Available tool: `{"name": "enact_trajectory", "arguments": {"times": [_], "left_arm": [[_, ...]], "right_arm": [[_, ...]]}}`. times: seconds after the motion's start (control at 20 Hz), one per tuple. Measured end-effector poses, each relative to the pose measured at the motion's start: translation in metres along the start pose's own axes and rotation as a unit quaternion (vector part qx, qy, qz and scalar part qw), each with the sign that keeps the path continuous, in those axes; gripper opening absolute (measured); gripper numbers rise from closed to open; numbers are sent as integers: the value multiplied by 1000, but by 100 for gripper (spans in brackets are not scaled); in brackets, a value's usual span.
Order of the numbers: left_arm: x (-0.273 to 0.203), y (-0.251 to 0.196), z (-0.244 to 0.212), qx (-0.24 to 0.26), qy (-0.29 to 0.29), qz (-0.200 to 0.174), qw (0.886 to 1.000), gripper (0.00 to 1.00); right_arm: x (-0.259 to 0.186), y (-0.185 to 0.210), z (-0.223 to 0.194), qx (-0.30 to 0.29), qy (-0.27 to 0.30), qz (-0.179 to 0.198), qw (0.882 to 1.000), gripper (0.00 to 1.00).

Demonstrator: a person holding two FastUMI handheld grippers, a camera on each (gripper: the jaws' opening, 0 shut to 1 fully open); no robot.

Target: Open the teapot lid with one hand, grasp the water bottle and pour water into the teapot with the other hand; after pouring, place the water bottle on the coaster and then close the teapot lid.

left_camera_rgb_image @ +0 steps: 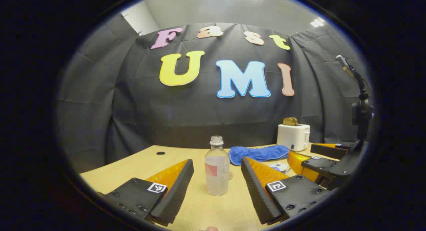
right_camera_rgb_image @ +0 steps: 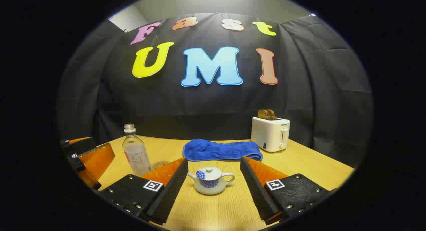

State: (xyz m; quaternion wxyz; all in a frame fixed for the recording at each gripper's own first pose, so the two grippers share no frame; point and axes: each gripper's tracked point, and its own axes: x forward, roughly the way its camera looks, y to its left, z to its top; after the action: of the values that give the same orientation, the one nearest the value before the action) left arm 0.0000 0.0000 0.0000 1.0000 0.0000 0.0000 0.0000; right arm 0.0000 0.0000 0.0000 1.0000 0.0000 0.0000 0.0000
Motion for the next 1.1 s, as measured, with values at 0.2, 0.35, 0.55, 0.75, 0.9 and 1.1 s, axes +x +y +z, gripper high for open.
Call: {"name": "enact_trajectory", "arguments": {"times": [0.2, 0.35, 0.55, 0.75, 0.9, 1.1], "left_arm": [[1, -3, -5, -4, 7, -4, 1000, 100], [2, -3, -7, -7, 9, -1, 1000, 100], [3, -7, -9, -10, 12, -5, 1000, 100], [3, -5, -11, -12, 14, -3, 1000, 100], [3, -2, -13, -12, 15, 1, 1000, 100], [3, 0, -18, -13, 19, 2, 1000, 100]], "right_arm": [[0, 1, -1, -2, 1, 2, 1000, 95], [2, 0, -1, 0, 2, 0, 1000, 92], [0, -1, 1, 6, -2, -3, 1000, 89], [1, -2, 2, 3, -6, -5, 1000, 89], [3, -2, -1, 3, -3, -4, 1000, 89], [15, 1, -4, 9, -3, 8, 1000, 83]]}}
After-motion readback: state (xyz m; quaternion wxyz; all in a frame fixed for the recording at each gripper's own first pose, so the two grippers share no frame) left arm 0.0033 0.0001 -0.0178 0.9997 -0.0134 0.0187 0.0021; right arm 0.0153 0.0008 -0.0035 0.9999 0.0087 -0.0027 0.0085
